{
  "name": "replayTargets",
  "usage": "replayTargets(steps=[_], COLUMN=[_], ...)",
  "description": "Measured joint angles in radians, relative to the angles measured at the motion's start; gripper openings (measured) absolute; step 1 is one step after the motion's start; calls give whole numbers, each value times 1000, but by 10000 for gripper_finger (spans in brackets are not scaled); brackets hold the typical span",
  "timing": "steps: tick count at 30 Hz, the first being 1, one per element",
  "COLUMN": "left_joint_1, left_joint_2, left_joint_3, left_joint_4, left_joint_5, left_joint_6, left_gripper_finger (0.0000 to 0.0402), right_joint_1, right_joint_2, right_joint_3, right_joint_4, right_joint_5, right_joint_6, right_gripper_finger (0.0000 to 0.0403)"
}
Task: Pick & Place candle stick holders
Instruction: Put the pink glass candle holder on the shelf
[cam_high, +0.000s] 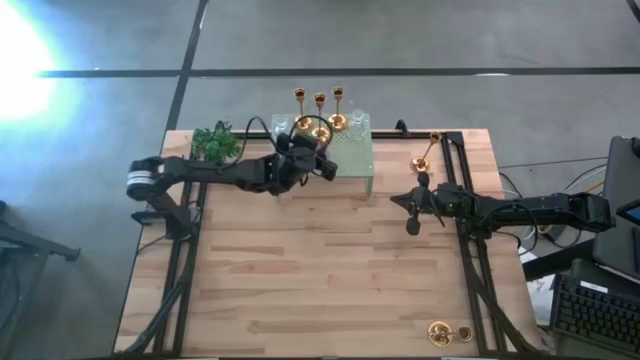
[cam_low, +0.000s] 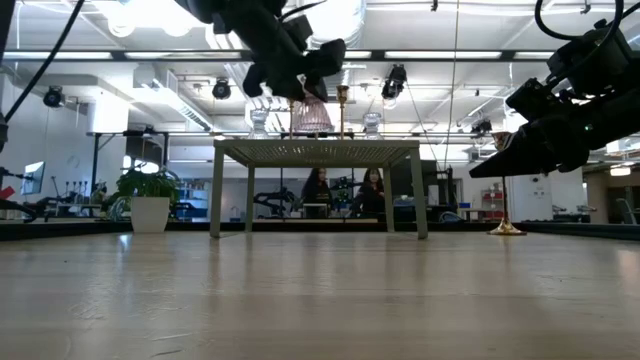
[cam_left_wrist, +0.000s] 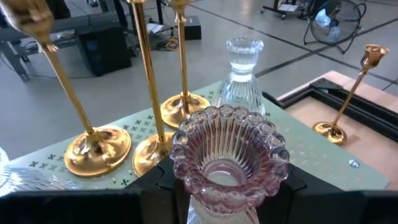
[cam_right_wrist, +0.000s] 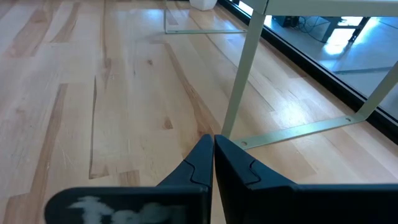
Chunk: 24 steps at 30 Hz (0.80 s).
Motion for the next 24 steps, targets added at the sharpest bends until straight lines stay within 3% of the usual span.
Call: replayTargets(steps=[24], left_joint_1=[40], left_joint_2=[73], left_joint_3=[15], left_joint_4=[-7], left_joint_5=[59], left_joint_6=[-59], left_gripper_finger=[129], right_joint_1=[0], right_joint_2=[0], right_joint_3=[0], right_joint_4=[0], right_joint_5=[0], right_joint_6=[0], right_gripper_finger=[8])
